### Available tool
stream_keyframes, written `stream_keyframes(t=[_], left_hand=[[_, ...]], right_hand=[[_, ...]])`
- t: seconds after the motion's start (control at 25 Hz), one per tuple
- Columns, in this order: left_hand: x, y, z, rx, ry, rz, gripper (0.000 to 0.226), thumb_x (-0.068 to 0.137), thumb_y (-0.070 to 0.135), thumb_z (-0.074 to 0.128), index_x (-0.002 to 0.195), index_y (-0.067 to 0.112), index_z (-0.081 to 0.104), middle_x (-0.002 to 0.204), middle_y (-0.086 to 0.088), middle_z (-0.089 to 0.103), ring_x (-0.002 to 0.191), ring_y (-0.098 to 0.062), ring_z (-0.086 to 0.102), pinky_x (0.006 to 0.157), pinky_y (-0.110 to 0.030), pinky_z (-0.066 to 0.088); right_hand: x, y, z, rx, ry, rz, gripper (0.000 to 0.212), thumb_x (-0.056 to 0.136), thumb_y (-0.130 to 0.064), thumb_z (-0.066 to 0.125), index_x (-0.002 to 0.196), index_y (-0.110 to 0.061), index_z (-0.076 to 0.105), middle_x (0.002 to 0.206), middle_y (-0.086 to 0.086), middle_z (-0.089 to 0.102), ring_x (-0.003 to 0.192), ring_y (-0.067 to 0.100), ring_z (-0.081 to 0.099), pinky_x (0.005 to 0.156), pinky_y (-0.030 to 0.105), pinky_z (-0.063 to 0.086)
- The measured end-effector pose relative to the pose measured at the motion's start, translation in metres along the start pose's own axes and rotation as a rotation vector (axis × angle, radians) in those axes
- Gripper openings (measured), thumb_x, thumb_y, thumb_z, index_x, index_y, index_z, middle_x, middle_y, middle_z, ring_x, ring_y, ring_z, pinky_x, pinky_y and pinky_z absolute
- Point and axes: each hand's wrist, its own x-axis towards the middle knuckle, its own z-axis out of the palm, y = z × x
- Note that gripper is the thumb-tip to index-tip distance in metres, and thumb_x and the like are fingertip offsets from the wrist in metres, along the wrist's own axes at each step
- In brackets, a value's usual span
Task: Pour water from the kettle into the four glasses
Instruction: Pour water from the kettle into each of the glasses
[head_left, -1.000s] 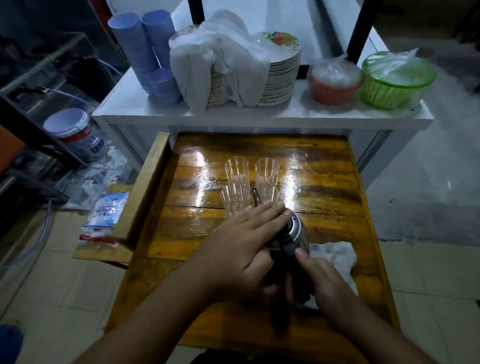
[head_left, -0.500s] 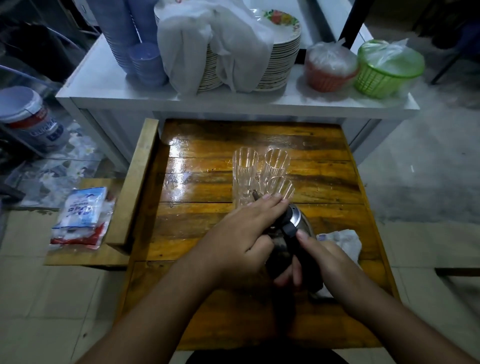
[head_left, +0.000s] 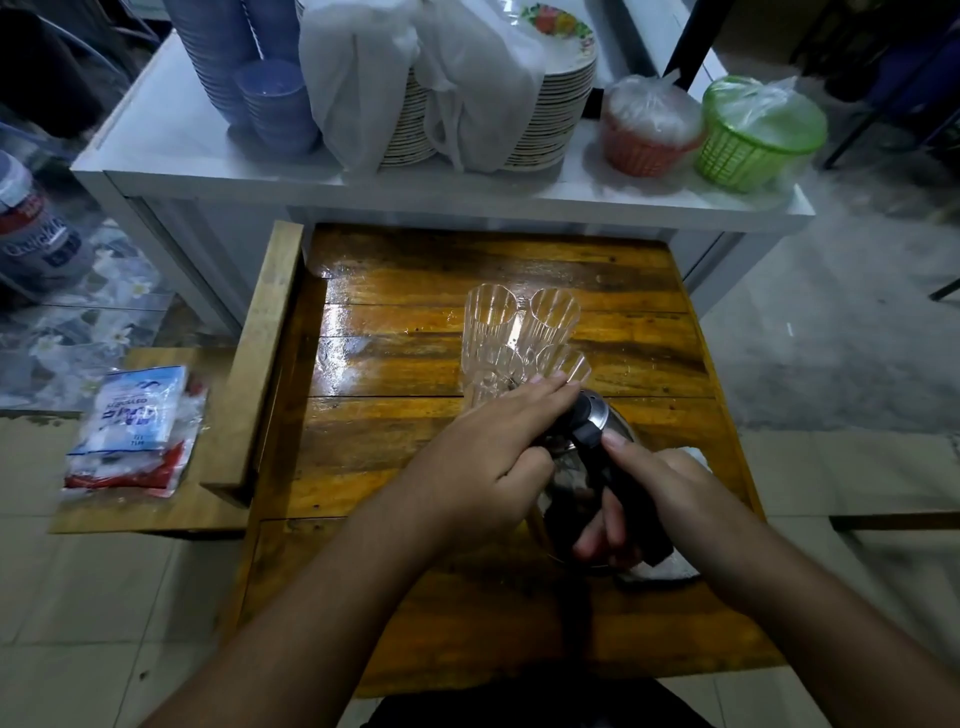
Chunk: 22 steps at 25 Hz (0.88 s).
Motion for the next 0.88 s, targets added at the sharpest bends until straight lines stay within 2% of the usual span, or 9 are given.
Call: stream_keyframes(t=[0.12, 0.32, 0.88], left_hand=[[0.000, -0.002, 0.000, -0.025, 0.000, -0.001, 0.068, 0.090, 0.028, 0.035, 0.157, 0.031, 0.024, 0.165, 0.012, 0.021, 0.150, 0.003, 0.011, 0.122, -0.030, 0.016], [0.001, -0.004, -0.002, -0.039, -0.006, 0.001, 0.068, 0.091, 0.027, 0.035, 0.158, 0.030, 0.023, 0.165, 0.012, 0.021, 0.149, 0.004, 0.012, 0.119, -0.022, 0.015], [0.000, -0.001, -0.002, -0.108, 0.004, -0.009, 0.068, 0.092, 0.026, 0.036, 0.158, 0.030, 0.021, 0.166, 0.012, 0.019, 0.149, 0.005, 0.011, 0.116, -0.016, 0.011]], right_hand=[[-0.002, -0.005, 0.001, -0.021, 0.028, 0.022, 0.077, 0.100, -0.052, 0.036, 0.053, 0.002, 0.063, 0.074, 0.020, 0.079, 0.056, 0.017, 0.073, 0.054, 0.022, 0.054], [-0.005, -0.013, 0.004, -0.057, 0.056, 0.042, 0.076, 0.102, -0.051, 0.035, 0.053, 0.000, 0.063, 0.074, 0.020, 0.079, 0.049, 0.014, 0.068, 0.049, 0.019, 0.049], [-0.010, -0.027, 0.004, -0.140, 0.128, 0.078, 0.075, 0.100, -0.055, 0.040, 0.050, -0.005, 0.065, 0.071, 0.016, 0.080, 0.054, 0.019, 0.070, 0.061, 0.030, 0.053]])
